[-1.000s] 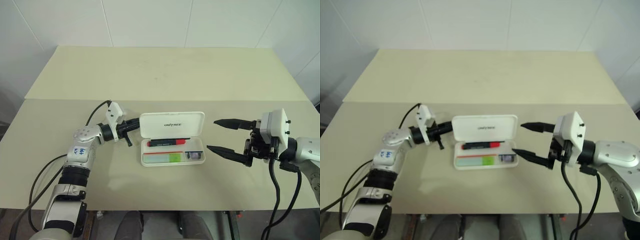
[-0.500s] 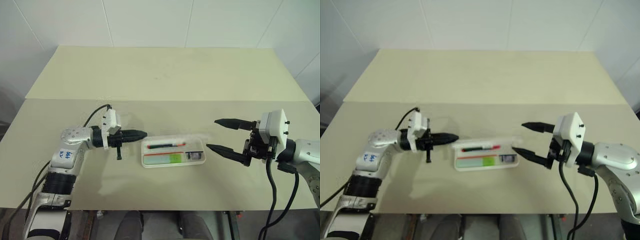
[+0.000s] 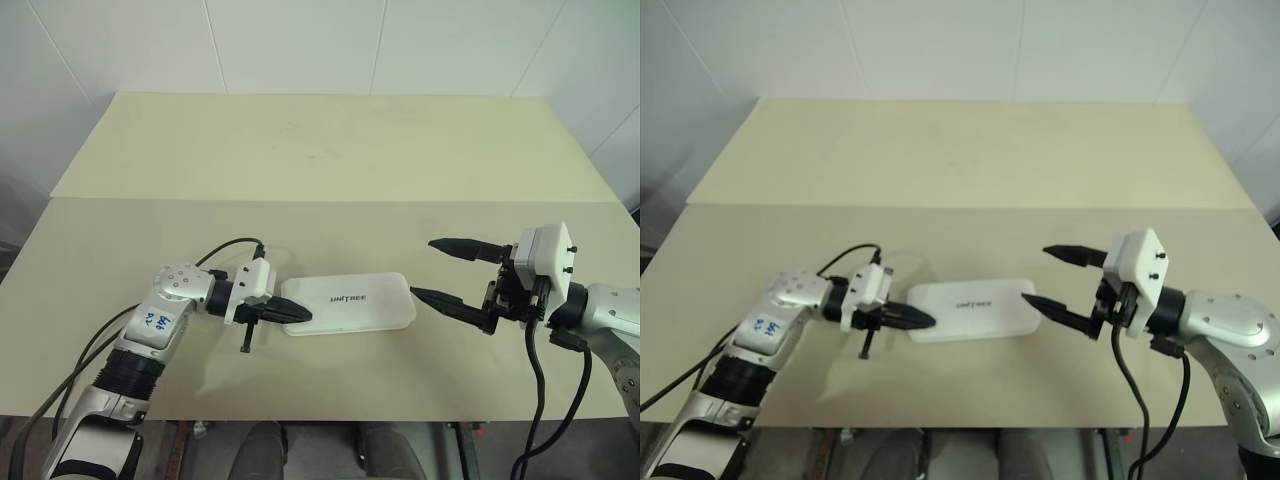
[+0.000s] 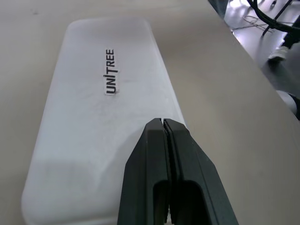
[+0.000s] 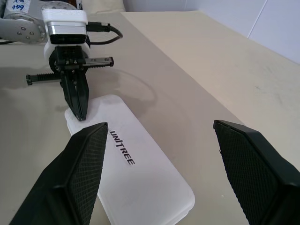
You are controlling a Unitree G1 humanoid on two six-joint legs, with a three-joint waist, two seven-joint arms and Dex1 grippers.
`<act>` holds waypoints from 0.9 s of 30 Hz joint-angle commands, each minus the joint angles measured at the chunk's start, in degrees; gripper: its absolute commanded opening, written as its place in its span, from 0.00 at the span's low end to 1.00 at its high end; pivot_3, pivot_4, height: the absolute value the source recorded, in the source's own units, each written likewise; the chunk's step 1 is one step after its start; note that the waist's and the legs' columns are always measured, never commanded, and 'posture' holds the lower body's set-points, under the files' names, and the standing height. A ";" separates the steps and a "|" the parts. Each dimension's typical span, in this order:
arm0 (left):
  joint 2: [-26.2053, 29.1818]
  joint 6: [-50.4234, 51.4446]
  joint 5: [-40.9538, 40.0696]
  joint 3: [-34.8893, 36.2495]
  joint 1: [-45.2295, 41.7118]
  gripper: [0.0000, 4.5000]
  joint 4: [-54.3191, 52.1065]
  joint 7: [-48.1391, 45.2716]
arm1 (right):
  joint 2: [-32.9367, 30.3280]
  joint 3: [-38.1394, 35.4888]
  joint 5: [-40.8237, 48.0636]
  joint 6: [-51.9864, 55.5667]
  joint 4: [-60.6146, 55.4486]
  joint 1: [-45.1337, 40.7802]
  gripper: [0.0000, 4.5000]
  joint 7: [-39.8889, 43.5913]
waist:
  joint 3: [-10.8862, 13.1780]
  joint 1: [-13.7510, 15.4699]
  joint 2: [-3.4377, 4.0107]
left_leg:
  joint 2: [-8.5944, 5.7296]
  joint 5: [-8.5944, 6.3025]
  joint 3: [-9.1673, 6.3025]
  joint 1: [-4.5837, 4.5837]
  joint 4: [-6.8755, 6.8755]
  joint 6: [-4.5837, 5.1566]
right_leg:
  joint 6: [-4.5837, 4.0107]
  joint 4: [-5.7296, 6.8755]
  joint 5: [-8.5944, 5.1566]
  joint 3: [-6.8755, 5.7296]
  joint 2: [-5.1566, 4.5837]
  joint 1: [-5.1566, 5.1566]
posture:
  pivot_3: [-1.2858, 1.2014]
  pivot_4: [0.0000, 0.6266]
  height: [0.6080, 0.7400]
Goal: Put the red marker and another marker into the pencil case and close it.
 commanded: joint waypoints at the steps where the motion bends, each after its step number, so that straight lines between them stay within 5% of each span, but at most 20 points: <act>1: -0.77 -0.20 2.24 -1.71 -0.82 0.01 -0.32 1.24 | 0.39 -0.53 0.23 -0.60 -2.62 0.21 0.85 -1.10 | 0.00 0.00 0.00 | 0.00 0.00 0.00 0.00 0.01 0.00 | 0.00 0.00 0.00 0.00 0.00 0.00 | 0.52 0.24 1.00; 27: 1.10 8.57 7.28 -3.38 4.62 0.01 -7.97 13.55 | 4.16 3.17 -2.08 -1.60 -4.16 -0.17 0.85 -4.28 | -0.02 -0.03 0.00 | 0.00 0.01 0.01 0.09 0.06 0.02 | 0.01 0.00 -0.01 0.04 0.01 0.10 | 0.52 0.24 1.00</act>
